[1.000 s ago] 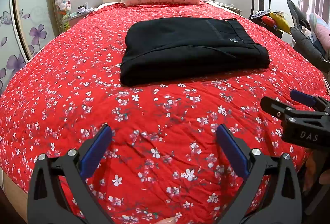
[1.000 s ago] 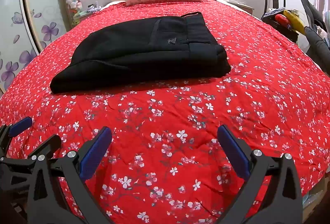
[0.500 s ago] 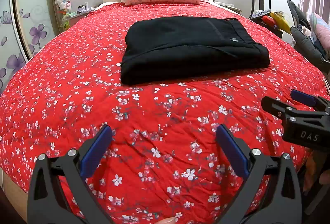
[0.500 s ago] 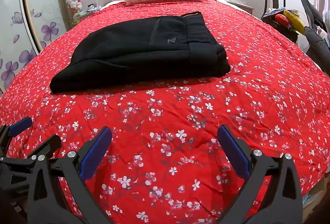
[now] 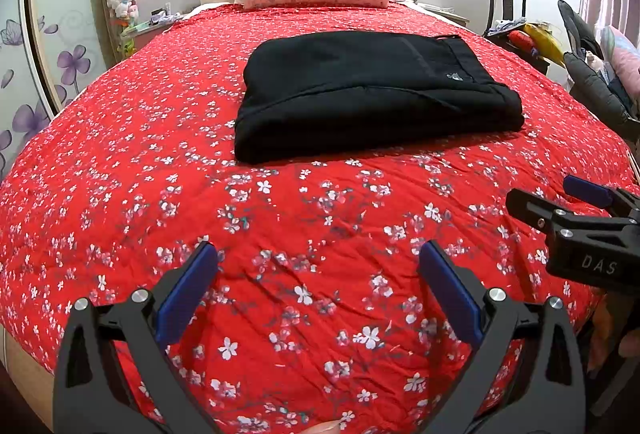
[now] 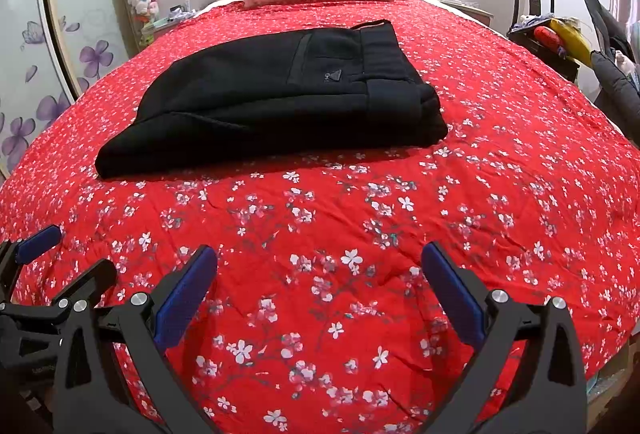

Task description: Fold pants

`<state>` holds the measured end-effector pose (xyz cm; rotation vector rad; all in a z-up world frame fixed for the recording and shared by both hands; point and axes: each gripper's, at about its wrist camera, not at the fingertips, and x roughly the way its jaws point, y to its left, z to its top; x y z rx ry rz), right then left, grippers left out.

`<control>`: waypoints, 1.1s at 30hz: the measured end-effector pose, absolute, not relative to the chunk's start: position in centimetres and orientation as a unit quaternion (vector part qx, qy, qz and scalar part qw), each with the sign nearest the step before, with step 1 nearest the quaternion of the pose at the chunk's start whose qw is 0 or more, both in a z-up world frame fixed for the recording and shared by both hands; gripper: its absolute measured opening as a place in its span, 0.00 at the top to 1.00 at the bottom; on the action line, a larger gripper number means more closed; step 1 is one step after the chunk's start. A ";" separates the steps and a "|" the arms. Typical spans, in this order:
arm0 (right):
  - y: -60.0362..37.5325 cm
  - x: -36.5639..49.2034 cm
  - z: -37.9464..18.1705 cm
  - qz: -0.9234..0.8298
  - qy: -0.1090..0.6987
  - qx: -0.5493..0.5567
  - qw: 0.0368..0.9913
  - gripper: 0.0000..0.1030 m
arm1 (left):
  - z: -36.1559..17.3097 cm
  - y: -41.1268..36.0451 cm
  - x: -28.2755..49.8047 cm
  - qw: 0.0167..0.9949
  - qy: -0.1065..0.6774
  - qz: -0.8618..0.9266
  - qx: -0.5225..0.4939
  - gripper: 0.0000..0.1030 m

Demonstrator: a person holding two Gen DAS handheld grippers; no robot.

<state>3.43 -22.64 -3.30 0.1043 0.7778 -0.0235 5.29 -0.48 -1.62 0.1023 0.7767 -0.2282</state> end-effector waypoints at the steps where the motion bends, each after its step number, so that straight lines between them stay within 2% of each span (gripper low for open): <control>1: -22.6 3.5 -3.3 -0.012 0.379 0.051 0.924 0.01 | -1.6 -0.5 5.3 0.918 0.378 -0.111 0.050 0.02; 33: -23.8 3.6 -3.8 -0.010 0.382 0.054 0.923 0.01 | -1.5 -0.6 5.2 0.918 0.378 -0.112 0.050 0.02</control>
